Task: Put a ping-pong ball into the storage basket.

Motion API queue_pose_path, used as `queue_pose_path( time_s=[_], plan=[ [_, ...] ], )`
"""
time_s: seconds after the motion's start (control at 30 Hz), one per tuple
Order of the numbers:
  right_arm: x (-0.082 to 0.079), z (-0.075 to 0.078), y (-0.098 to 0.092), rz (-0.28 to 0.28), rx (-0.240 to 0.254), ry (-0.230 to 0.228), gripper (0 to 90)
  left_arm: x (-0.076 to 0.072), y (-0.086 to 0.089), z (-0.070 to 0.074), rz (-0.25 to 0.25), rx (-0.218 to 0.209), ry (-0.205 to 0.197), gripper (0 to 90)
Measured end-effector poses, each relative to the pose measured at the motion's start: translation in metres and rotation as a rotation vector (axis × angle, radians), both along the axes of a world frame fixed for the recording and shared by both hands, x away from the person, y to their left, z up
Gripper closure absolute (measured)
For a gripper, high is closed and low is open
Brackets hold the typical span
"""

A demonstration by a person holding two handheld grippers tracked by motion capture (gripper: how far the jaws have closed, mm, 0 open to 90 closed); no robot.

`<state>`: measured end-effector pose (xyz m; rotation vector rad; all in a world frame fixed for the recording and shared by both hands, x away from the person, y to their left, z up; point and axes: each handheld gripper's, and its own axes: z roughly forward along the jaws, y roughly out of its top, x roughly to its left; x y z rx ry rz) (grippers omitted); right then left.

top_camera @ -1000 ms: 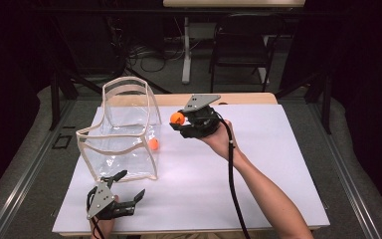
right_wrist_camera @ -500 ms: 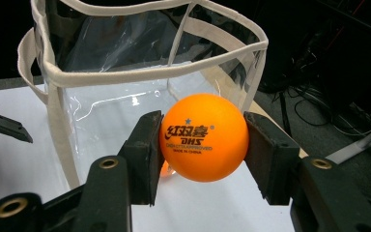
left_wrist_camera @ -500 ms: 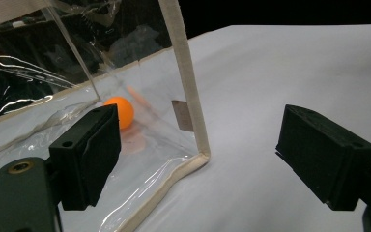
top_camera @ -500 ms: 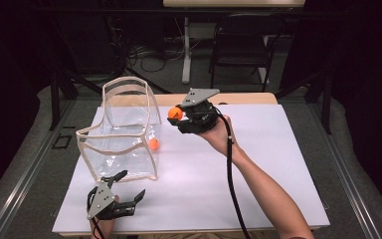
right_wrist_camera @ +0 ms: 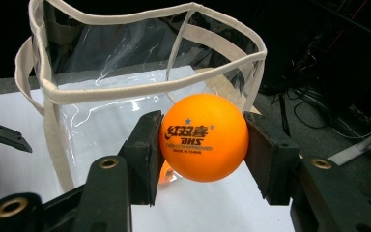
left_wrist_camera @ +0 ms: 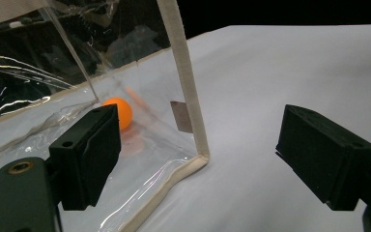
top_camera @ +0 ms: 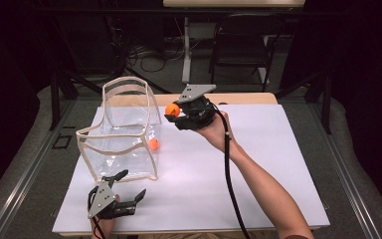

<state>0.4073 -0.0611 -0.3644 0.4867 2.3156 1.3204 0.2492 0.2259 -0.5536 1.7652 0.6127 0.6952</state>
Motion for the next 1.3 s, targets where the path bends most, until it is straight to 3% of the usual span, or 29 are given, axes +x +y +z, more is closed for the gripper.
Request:
queue_pose_path(
  time_s=[0.57, 1.3],
  plan=[
    [0.005, 0.021, 0.014, 0.012, -0.013, -0.024, 50.5, 0.0, 0.0, 0.0, 0.0, -0.003, 0.0, 15.5],
    [0.015, 0.031, 0.027, 0.011, -0.018, -0.03, 50.5, 0.001, 0.0, 0.0, -0.001, -0.002, 0.0, 15.5]
  ],
)
